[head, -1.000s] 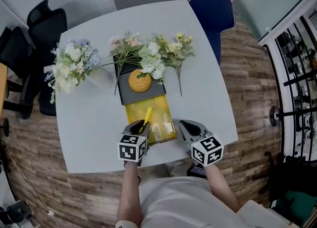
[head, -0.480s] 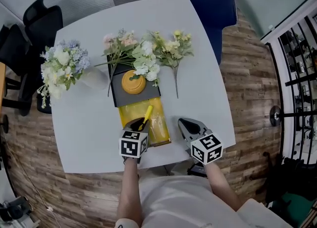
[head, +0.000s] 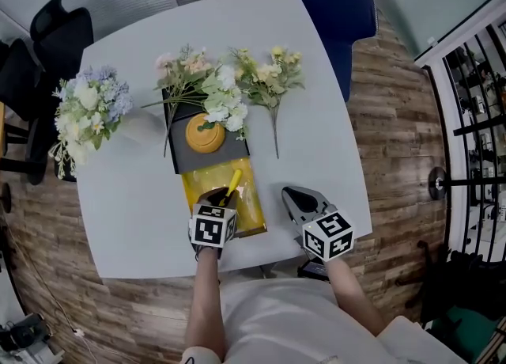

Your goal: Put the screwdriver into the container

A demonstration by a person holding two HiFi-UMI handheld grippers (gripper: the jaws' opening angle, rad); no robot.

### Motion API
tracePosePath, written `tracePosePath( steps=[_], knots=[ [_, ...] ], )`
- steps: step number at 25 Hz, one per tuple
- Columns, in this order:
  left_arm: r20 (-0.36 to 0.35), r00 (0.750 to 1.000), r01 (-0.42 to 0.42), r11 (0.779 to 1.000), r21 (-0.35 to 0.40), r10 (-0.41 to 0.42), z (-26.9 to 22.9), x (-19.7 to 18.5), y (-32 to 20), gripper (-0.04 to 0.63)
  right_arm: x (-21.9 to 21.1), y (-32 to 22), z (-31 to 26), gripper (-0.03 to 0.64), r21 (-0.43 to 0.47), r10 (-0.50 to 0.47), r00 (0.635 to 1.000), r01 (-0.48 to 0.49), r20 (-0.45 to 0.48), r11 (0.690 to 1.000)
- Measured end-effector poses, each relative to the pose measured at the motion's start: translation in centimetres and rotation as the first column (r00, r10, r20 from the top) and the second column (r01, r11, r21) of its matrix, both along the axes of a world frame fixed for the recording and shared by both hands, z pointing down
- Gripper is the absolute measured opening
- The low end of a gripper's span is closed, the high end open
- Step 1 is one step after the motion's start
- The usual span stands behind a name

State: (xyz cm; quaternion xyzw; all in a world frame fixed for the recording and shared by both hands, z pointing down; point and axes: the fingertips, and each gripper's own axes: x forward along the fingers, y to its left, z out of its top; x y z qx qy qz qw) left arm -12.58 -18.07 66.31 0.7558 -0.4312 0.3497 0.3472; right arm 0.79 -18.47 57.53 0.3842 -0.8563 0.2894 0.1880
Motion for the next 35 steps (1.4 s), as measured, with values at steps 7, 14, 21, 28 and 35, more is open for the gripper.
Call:
tracePosePath(
  steps=[7, 14, 21, 28, 35],
  knots=[
    [0.039, 0.999, -0.013, 1.000, -0.008, 0.014, 0.9, -0.1, -0.1, 0.074, -0.1, -0.6, -0.1, 0.015, 0.002, -0.003, 1.000, 0.003, 0.003, 1.000],
    [0.067, 0.997, -0.029, 0.999, -0.019, 0.030, 1.5, 0.0, 0.0, 0.077, -0.2, -1.0, -0.3, 0.015, 0.008, -0.012, 1.000, 0.012, 0.005, 1.000],
    [0.061, 0.998, -0.013, 1.000, 0.006, 0.012, 0.6, -0.4, -0.4, 0.097, -0.5, -1.3, -1.3, 0.015, 0.032, -0.019, 1.000, 0.019, 0.007, 0.999],
    [0.035, 0.999, 0.021, 0.997, 0.075, -0.023, -2.2, -1.0, -0.7, 0.100, -1.1, -1.5, -3.3, 0.015, 0.074, -0.024, 1.000, 0.023, 0.020, 0.997],
    [-0.039, 0.997, 0.075, 0.982, 0.175, -0.070, -6.5, -1.4, -0.7, 0.086, -2.2, -1.3, -5.3, 0.015, 0.120, -0.032, 0.998, 0.026, 0.049, 0.992]
  ],
)
